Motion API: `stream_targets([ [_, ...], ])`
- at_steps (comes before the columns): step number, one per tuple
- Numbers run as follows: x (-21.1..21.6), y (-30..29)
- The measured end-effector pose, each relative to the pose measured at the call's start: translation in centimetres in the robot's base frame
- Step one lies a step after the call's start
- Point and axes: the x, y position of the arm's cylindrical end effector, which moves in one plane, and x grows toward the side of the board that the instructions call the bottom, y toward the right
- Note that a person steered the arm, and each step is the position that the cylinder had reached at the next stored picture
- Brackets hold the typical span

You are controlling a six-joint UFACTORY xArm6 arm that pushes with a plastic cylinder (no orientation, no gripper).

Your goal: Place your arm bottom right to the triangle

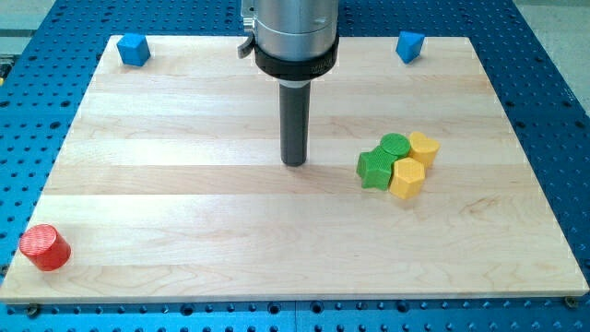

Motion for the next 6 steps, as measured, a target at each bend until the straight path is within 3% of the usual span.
stream_targets([
  [1,-6.0,4.0],
  [2,-10.9,13.6],
  [3,-13.1,21.9],
  [4,-17.5,25.1],
  [6,-18.7,22.4],
])
